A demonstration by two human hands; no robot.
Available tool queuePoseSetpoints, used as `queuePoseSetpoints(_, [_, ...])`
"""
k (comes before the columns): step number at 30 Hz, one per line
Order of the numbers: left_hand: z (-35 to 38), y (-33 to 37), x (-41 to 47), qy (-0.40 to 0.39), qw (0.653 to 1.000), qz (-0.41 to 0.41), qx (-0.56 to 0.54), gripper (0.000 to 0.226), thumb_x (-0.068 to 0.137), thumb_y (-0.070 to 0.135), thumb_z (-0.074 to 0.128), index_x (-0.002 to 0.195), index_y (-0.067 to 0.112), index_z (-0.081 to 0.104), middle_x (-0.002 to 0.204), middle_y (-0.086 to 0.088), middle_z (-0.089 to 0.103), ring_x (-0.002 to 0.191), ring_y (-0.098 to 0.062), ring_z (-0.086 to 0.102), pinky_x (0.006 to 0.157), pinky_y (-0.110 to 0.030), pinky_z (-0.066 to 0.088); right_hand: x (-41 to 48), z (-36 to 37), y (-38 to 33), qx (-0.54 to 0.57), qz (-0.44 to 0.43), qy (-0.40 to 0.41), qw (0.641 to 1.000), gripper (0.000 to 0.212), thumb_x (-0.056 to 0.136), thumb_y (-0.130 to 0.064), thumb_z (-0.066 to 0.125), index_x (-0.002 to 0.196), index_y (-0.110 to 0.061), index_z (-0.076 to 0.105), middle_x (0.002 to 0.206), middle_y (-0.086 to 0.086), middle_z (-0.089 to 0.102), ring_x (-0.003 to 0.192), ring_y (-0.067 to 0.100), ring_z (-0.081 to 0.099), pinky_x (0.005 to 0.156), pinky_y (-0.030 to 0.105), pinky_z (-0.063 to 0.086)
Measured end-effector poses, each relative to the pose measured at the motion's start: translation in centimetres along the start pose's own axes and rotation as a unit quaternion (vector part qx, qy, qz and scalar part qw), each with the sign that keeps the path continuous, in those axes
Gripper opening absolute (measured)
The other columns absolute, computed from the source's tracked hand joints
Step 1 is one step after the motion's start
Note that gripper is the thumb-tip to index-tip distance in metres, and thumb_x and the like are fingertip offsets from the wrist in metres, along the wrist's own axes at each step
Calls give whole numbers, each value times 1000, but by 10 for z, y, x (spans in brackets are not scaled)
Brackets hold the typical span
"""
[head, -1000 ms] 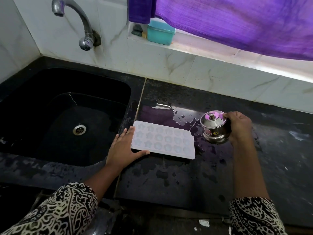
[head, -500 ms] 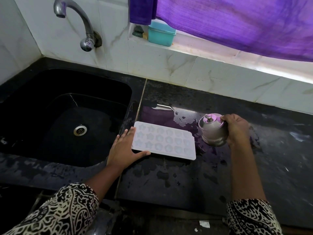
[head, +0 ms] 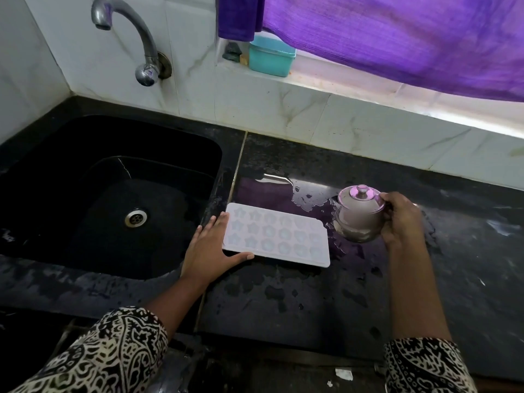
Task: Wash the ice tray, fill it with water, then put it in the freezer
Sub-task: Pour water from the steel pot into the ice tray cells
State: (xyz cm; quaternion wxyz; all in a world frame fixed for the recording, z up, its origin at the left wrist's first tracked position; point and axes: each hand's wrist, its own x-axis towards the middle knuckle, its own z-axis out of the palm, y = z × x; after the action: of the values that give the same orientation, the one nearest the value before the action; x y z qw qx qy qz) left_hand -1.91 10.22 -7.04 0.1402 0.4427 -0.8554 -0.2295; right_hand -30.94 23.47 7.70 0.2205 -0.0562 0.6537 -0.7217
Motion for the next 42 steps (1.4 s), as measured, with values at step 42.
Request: queuePoseSetpoints(42, [-5, -3, 0, -10, 1000, 22, 11, 111, 73, 82, 45, 154, 16, 7, 161, 3, 14, 148, -14, 7, 119, -37, 3, -67, 134, 47, -288, -119, -136, 941, 31, 77, -5, 63, 55, -12, 42, 52, 4, 38, 50, 13, 33, 49, 24, 31])
